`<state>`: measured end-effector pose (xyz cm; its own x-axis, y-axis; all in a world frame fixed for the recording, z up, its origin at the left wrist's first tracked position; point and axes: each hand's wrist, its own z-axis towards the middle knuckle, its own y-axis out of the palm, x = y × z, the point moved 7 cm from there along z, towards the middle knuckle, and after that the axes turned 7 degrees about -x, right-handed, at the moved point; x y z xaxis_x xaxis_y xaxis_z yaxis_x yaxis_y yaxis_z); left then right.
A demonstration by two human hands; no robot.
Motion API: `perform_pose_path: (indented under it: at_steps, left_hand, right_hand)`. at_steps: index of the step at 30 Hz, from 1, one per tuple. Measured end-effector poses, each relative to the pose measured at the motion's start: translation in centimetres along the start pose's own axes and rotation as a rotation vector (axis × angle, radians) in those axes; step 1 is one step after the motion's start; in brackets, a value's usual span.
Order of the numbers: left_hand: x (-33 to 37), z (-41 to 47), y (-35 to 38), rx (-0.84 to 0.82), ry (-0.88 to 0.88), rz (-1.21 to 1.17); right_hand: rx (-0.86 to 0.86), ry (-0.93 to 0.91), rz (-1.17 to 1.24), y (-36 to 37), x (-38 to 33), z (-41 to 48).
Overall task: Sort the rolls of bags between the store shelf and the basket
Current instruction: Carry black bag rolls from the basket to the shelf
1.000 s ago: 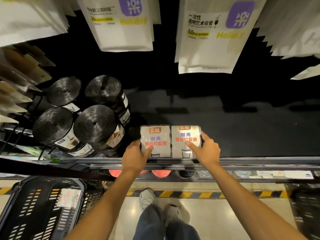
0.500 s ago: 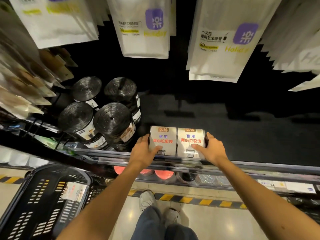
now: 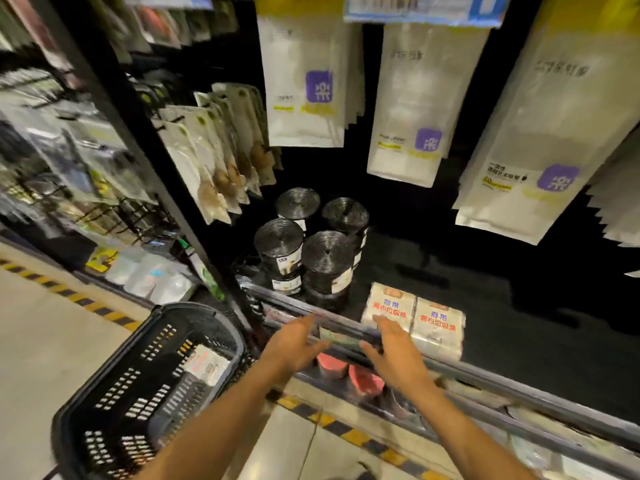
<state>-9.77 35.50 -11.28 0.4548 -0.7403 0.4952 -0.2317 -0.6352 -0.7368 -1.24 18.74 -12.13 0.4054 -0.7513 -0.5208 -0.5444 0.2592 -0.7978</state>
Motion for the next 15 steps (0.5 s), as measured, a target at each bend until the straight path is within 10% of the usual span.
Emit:
perform_pose_path:
  at_steps: [15]
  left_hand:
    - [-25.8, -18.7, -5.0, 0.211, -0.355, -0.208]
  right_hand:
    - [-0.297, -0.407, -0.217, 16.4, -27.2, 0.3]
